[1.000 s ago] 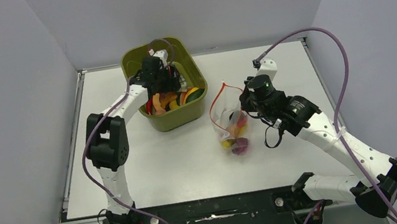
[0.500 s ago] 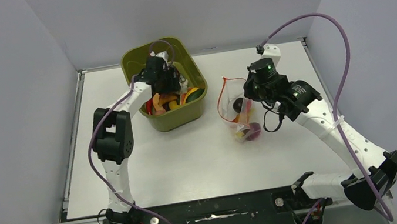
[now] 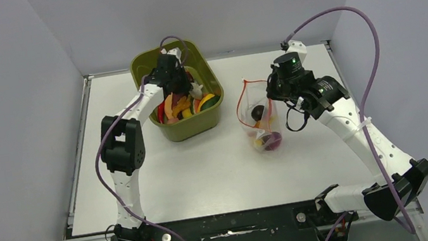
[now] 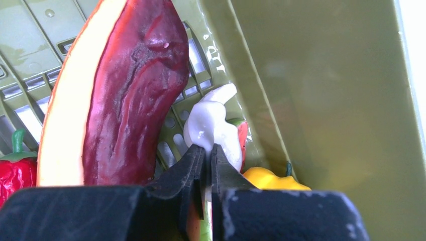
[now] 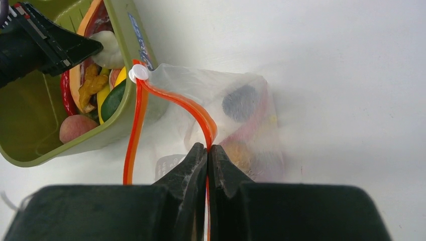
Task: Place the food in the zip-top bag and seal the zipper
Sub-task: Pick up the fake vegetable from the bin.
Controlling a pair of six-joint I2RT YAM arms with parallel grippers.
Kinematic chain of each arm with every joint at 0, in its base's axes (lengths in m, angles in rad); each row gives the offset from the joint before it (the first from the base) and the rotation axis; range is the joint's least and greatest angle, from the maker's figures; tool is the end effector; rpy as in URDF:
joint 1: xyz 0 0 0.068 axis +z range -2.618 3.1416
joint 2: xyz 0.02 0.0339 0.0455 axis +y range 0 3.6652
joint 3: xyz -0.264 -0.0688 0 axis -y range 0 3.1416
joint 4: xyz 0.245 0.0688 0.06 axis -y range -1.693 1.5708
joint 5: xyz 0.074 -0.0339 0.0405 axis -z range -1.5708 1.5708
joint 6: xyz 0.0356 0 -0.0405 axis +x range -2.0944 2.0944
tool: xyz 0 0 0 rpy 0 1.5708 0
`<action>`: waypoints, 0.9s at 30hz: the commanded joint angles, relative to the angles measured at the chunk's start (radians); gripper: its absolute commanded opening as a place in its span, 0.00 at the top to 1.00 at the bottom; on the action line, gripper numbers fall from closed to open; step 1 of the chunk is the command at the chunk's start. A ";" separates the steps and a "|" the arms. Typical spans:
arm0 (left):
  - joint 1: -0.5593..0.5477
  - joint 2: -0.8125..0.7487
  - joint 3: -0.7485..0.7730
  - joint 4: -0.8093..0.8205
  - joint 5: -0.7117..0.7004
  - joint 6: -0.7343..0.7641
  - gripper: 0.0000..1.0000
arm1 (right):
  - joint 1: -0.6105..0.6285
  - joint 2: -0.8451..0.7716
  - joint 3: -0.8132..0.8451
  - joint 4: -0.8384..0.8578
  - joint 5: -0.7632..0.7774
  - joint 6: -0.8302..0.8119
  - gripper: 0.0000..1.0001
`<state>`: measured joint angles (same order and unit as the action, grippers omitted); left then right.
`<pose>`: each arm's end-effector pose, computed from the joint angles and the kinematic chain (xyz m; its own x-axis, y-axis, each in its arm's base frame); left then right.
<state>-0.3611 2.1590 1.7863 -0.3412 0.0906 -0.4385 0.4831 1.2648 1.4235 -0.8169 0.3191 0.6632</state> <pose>0.4659 -0.1794 0.2281 -0.7312 -0.1759 -0.6592 0.1164 0.9199 -0.3745 0.2338 0.1100 0.3973 -0.5631 0.3647 -0.7415 0.1591 0.9284 0.3358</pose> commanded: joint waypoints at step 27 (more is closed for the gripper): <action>-0.007 -0.396 -0.082 0.150 0.112 0.045 1.00 | -0.012 -0.059 -0.139 0.201 -0.092 0.132 1.00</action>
<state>-0.3611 1.8824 1.7653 -0.3130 0.1223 -0.4065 0.4770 1.2587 1.3304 -0.7292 0.2535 0.7719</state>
